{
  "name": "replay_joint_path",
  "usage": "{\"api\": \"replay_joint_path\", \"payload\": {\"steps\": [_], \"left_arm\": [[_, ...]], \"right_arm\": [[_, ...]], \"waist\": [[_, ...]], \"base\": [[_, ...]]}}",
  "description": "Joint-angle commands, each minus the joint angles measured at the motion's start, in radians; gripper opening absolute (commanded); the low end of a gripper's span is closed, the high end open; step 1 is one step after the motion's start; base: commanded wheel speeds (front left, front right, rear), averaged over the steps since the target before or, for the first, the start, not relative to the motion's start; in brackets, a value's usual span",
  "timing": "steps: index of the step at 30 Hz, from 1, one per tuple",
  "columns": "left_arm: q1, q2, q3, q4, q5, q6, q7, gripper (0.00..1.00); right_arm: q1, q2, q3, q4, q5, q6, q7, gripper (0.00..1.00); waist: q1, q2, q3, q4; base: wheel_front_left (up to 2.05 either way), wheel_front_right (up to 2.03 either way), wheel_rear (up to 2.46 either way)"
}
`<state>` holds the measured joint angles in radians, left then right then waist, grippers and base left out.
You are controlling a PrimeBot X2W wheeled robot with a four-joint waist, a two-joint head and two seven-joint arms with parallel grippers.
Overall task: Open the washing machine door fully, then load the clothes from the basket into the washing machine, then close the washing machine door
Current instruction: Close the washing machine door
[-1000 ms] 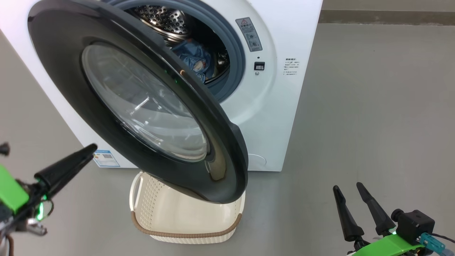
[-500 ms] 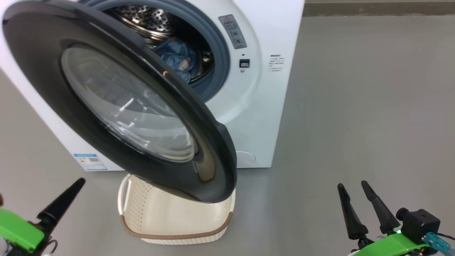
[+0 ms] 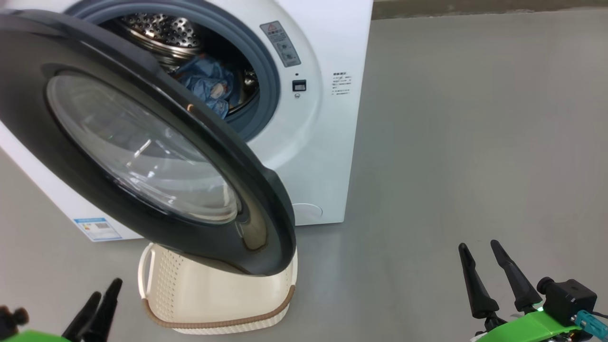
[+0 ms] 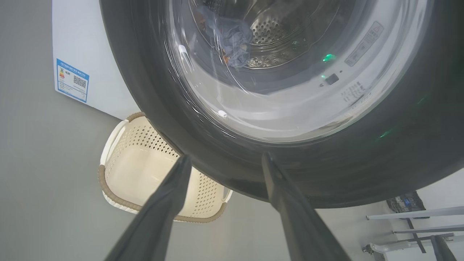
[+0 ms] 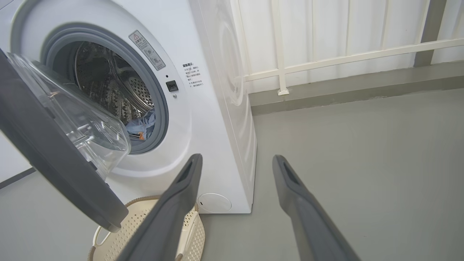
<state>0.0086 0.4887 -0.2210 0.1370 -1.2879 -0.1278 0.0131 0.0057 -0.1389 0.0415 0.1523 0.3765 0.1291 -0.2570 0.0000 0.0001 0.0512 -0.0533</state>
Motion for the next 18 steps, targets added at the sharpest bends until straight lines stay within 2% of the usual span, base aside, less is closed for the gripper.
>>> {"api": "replay_joint_path", "payload": {"steps": [1, 6, 11, 12, 13, 15, 18], "left_arm": [[-0.025, 0.051, 0.011, -0.007, 0.017, -0.003, -0.053, 1.00], [-0.052, 0.112, -0.140, 0.058, 0.108, -0.003, -0.231, 1.00], [-0.093, 0.119, -0.182, 0.121, 0.185, -0.003, -0.273, 1.00], [-0.109, 0.091, -0.125, 0.129, 0.245, -0.003, -0.274, 1.00], [-0.109, 0.091, -0.125, 0.129, 0.245, -0.003, -0.274, 1.00], [-0.098, 0.022, -0.008, 0.112, 0.406, -0.003, -0.275, 1.00], [-0.079, -0.026, 0.052, 0.088, 0.530, -0.003, -0.275, 1.00]], "right_arm": [[0.007, -0.016, 0.017, -0.026, -0.003, 0.002, -0.005, 1.00], [0.010, -0.018, 0.011, -0.030, -0.004, 0.002, -0.005, 1.00], [0.013, -0.019, 0.002, -0.033, -0.004, 0.002, -0.005, 1.00], [0.014, -0.020, -0.002, -0.035, -0.004, 0.002, -0.005, 1.00], [0.014, -0.020, -0.002, -0.035, -0.004, 0.002, -0.005, 1.00], [0.014, -0.021, -0.011, -0.036, -0.004, 0.002, -0.005, 1.00], [0.016, -0.021, -0.015, -0.037, -0.004, 0.002, -0.005, 1.00]], "waist": [[0.0000, -0.0001, -0.002, -0.005], [0.0000, -0.0001, -0.001, -0.006], [0.0000, -0.0001, 0.000, -0.001], [0.0000, -0.0001, 0.001, 0.002], [0.0000, -0.0001, 0.001, 0.002], [0.0000, -0.0001, 0.001, 0.003], [0.0000, -0.0001, 0.000, 0.000]], "base": [[0.00, 0.00, 0.00], [0.00, 0.00, 0.00], [0.00, 0.00, 0.00], [0.00, 0.00, 0.00], [0.00, 0.00, 0.00], [0.00, 0.00, 0.00], [0.00, 0.00, 0.00]]}}
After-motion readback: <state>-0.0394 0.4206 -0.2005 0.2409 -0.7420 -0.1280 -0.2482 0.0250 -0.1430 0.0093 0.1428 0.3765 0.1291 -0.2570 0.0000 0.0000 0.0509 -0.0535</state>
